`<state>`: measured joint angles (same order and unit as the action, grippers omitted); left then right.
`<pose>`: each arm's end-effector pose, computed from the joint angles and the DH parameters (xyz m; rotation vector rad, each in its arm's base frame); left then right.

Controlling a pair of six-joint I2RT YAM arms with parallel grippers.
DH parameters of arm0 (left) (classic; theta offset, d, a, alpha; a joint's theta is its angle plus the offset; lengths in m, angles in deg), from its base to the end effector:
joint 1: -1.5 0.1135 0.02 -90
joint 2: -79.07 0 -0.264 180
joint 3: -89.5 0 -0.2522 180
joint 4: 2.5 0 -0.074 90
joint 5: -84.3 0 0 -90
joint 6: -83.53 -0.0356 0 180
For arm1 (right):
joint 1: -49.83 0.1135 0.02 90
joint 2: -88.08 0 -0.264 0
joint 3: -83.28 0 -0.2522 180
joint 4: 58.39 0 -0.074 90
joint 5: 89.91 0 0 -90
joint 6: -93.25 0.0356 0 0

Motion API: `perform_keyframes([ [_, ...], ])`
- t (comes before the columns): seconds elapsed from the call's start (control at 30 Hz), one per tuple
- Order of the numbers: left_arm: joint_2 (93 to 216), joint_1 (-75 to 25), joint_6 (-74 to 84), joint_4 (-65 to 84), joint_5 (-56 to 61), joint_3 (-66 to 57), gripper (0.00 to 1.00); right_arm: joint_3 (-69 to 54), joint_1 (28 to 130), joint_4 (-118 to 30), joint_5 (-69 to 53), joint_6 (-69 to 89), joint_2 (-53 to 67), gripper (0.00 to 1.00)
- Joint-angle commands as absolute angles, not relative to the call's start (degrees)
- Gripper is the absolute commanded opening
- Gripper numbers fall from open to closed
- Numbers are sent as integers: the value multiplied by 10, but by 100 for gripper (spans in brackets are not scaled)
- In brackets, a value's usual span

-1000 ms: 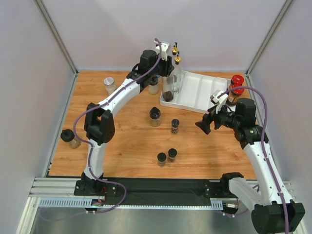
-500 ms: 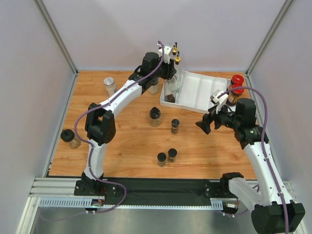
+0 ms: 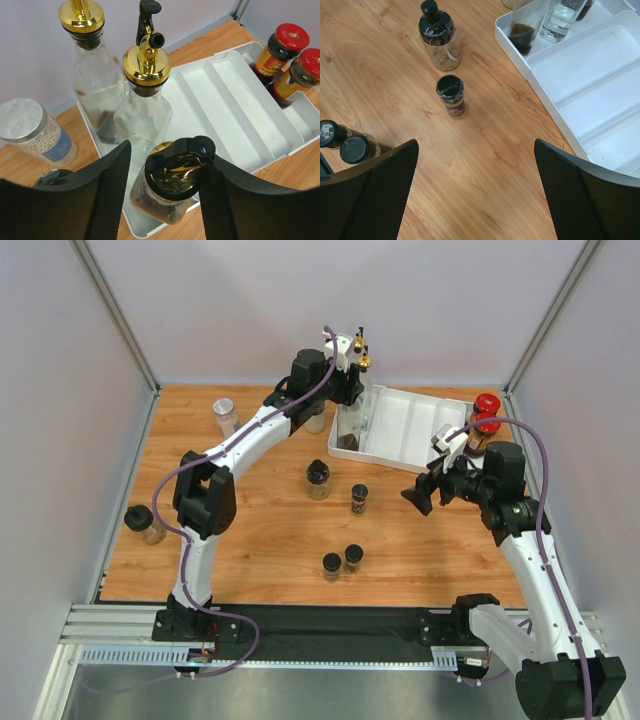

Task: Organize the condiment bottles
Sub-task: Place the bottle in the storage box.

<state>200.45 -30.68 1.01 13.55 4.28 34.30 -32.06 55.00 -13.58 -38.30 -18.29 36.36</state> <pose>0.4331 -0.2798 0.3301 0.5166 1.7611 -0.6477 0.1860 0.0390 0.3234 -0.8388 1.8571 0.5311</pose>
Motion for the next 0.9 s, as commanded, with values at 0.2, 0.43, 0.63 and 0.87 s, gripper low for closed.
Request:
perform_keyframes([
  [0.2,1946,-309,-8,130,42,338,80,-315,549,-147,-376,-193,372,100],
  [0.43,1932,-309,-13,133,40,331,100,-315,548,-147,-374,-194,372,100],
  [0.63,1913,-309,-15,135,38,324,100,-315,548,-147,-373,-196,372,100],
  [0.87,1876,-309,-30,139,33,308,100,-316,548,-147,-369,-198,372,100],
])
